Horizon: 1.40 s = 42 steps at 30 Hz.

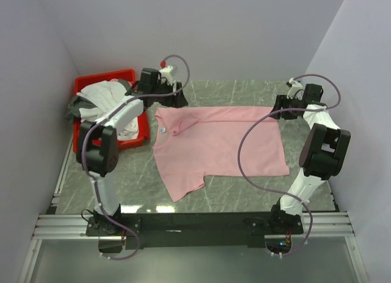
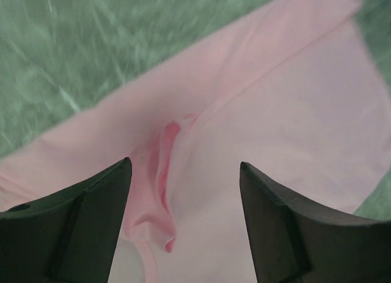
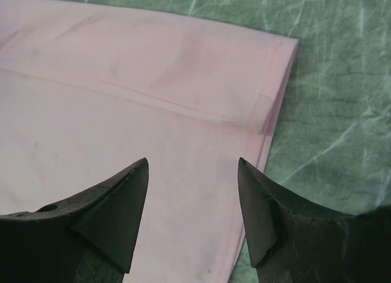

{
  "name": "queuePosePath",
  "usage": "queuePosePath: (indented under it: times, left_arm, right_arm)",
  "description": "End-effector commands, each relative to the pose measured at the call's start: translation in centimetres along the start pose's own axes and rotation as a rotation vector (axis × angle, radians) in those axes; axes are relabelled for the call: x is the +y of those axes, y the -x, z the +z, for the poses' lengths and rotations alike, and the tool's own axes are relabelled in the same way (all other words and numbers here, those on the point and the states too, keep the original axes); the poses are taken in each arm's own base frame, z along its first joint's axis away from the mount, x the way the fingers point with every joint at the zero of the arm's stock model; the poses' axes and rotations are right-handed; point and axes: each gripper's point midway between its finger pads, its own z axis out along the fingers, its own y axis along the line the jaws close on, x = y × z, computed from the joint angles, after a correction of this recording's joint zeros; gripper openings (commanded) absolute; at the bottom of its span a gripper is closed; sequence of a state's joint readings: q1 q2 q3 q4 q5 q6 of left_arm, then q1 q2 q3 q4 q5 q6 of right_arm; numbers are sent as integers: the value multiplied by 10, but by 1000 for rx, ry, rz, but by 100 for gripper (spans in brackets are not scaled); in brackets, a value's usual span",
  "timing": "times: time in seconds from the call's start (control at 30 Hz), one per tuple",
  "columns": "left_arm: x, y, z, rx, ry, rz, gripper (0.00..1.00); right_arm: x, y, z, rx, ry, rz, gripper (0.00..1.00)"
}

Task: Fold and stack the t-shirts
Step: Fold the tshirt

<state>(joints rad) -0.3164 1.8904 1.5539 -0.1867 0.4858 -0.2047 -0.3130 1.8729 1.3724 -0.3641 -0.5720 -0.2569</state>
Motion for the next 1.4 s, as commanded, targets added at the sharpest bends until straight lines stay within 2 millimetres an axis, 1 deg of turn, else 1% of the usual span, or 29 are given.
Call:
queuePosePath:
  times: [0.0,0.07,0.13,0.17,0.2,0.33,0.37,0.4,0.43,0.5,0.53,0.63,0.8,0.93,0.97,1.0,1.03,1.13,1.2,1.3,1.33,1.37]
  left_arm:
    - [20,-63,15,236,57,0,76]
    - [30,-70,22,260,91,10,76]
    - [34,-70,26,265,109,20,76]
    - [37,-77,31,283,113,24,76]
    - [36,-77,33,286,114,28,76]
    - [35,-92,44,332,112,36,74]
    - [35,-98,48,349,113,34,71]
    - [32,-98,51,352,110,38,68]
    - [31,-100,52,360,108,39,63]
    - [28,-104,57,372,103,42,55]
    - [28,-105,57,376,103,44,49]
    - [28,-111,59,395,116,44,43]
    - [34,-109,59,389,182,66,44]
    - [23,-103,56,374,148,73,30]
    - [20,-103,55,374,139,74,25]
    - [12,-105,56,377,109,73,23]
    - [7,-105,56,378,91,77,18]
    - [-7,-119,55,414,29,72,13]
    - [-15,-132,55,448,-10,59,12]
    - [-30,-142,53,477,-74,55,22]
    - [-36,-143,51,481,-94,58,30]
    - [-41,-140,49,475,-100,67,35]
  right_arm:
    - [14,11,-23,-47,42,-63,67]
    - [19,10,-27,-45,60,-70,67]
    - [21,6,-28,-39,69,-65,67]
    - [23,5,-30,-39,79,-66,67]
    - [25,2,-30,-35,83,-62,67]
    - [28,-4,-31,-30,93,-53,67]
    - [28,-5,-31,-28,96,-50,68]
    - [29,-6,-32,-28,101,-47,67]
    - [30,-8,-32,-26,105,-42,68]
    - [30,-8,-34,-26,109,-39,68]
    - [29,-9,-34,-27,110,-33,68]
    - [29,-7,-37,-32,120,-28,68]
    - [29,-8,-42,-38,127,-13,68]
    - [29,-8,-45,-43,129,-10,68]
    - [29,-8,-45,-44,132,-9,68]
    - [29,-8,-46,-46,133,-9,68]
    - [28,-9,-47,-46,133,-2,68]
    - [29,-7,-51,-56,142,2,68]
    - [27,-6,-55,-62,141,4,68]
    - [26,-5,-58,-67,142,6,68]
    - [26,-7,-59,-63,140,6,68]
    - [26,-7,-60,-62,141,4,68]
